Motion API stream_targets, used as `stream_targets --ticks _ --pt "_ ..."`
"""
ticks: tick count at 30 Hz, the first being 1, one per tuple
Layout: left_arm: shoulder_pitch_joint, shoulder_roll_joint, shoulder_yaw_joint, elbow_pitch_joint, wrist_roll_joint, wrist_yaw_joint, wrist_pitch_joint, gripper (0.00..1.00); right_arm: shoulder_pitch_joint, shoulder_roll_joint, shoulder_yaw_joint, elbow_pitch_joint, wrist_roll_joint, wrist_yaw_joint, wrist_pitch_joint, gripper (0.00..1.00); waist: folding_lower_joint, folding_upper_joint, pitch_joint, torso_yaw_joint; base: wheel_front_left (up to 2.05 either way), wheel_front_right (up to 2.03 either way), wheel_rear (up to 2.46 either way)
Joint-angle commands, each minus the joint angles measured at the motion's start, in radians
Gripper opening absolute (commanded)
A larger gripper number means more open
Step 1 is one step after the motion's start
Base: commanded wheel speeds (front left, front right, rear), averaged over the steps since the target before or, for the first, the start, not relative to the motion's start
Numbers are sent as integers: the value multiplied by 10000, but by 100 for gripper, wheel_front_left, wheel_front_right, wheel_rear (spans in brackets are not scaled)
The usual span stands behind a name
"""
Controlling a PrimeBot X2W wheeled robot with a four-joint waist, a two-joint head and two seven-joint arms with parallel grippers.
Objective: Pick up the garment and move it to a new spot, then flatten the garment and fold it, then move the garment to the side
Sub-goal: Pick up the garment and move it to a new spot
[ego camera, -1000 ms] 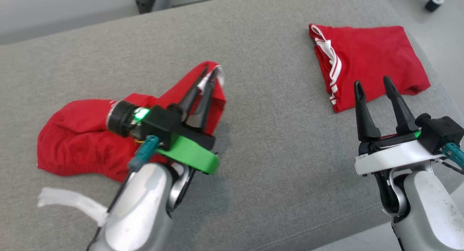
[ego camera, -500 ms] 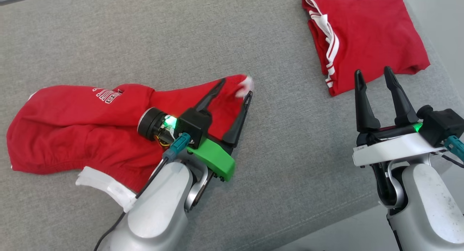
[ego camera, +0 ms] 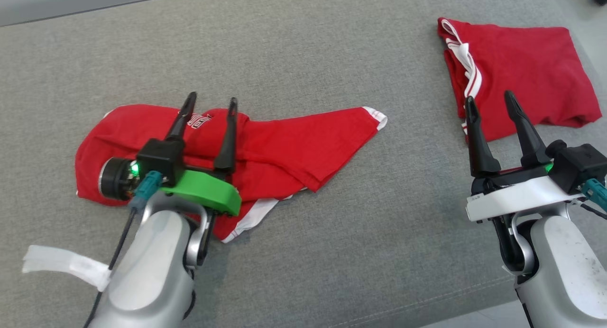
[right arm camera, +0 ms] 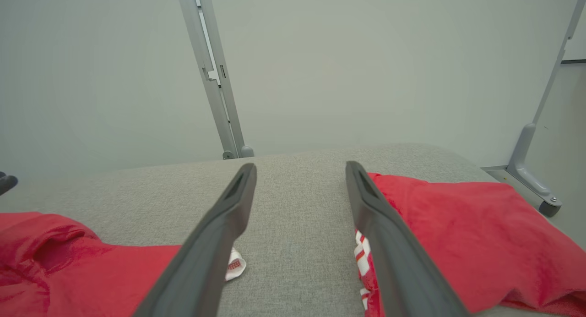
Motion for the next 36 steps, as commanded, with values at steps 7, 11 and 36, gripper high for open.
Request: stream_targets --ticks 7,11,36 --pt "1121 791 1407 -826 -206 413 -73 100 253 -252 41 228 -9 -12 -46 100 0 0 -678 952 0 0 0" --pt "1777 1062 1798 -1183 -214 395 -64 100 450 -362 70 373 -7 -12 -46 100 0 0 -917 1137 0 0 0" --pt "3862 1327 1729 -2016 -608 361 327 100 1871 -470 -191 657 51 -12 -14 100 0 0 -2510 1387 0 0 0"
